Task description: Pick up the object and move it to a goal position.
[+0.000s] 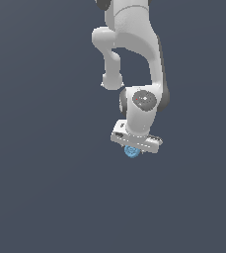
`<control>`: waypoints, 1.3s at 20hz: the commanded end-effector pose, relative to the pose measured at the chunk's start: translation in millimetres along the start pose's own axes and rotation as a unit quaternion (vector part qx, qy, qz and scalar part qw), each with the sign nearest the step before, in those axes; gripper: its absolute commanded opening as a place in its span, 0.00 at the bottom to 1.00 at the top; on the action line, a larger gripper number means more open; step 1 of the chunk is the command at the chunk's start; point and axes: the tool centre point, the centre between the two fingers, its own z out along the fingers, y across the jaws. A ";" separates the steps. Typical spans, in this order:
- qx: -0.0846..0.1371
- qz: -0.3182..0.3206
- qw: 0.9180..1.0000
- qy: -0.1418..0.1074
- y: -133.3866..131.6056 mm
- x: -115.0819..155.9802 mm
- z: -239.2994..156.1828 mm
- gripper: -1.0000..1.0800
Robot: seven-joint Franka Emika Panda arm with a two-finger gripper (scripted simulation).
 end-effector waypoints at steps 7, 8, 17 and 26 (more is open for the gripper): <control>0.000 0.000 1.000 0.001 -30.4 -1.8 -82.6 0.00; 0.000 0.000 1.000 0.001 -34.5 -2.0 -93.7 0.00; 0.000 0.000 1.000 0.001 -71.1 -2.5 -190.9 0.00; 0.000 0.000 1.000 0.000 -99.2 -0.8 -261.3 0.00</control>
